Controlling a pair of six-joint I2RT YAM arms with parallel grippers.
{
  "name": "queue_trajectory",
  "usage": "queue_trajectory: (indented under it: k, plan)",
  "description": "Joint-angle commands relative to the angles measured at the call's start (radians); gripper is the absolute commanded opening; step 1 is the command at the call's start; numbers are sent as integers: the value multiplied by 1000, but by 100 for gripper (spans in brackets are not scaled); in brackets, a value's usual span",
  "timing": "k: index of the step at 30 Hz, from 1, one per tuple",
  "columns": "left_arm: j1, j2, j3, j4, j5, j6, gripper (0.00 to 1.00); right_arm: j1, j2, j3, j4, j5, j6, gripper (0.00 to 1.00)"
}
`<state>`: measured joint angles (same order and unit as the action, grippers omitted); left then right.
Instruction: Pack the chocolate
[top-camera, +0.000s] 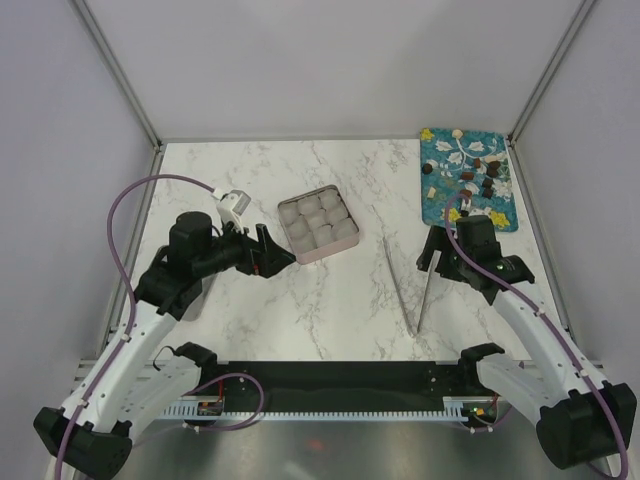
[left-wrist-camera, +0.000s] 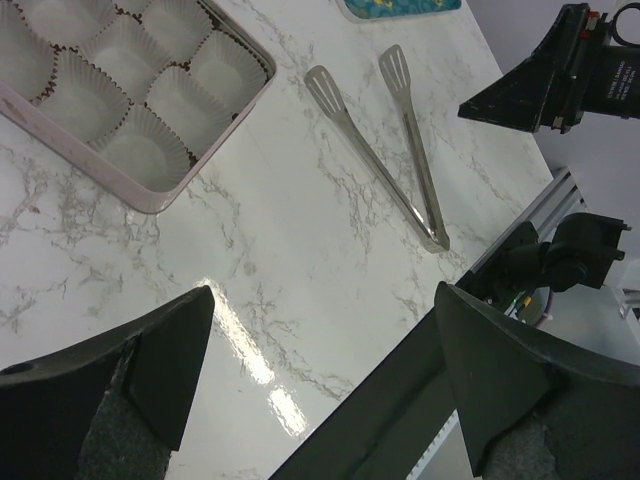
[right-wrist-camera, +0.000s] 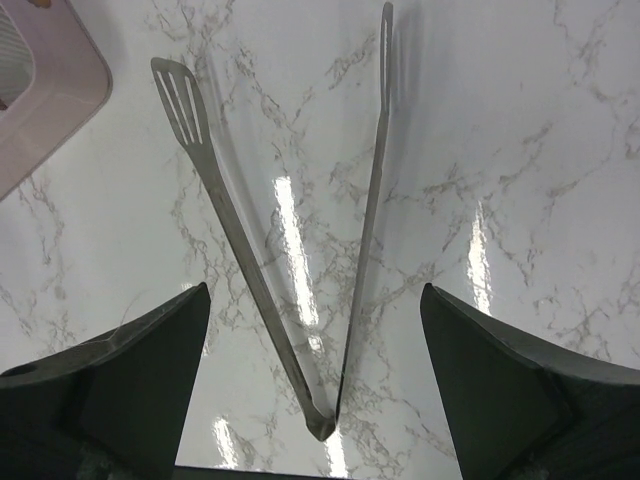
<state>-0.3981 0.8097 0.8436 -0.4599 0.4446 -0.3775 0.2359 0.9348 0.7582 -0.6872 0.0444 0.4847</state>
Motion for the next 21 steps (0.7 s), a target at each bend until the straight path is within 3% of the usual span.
queue_trajectory:
  k: [1, 10, 21]
  plan:
    - [1, -18, -21, -29, -12, 42, 100, 11, -4, -46, 96, -31, 74, 94]
    - [1, -21, -34, -39, -7, 32, 99, 91, -1, -217, 215, 67, 137, 98]
    - [1, -20, -35, -39, 5, 34, 99, 273, 22, -254, 270, 216, 175, 98]
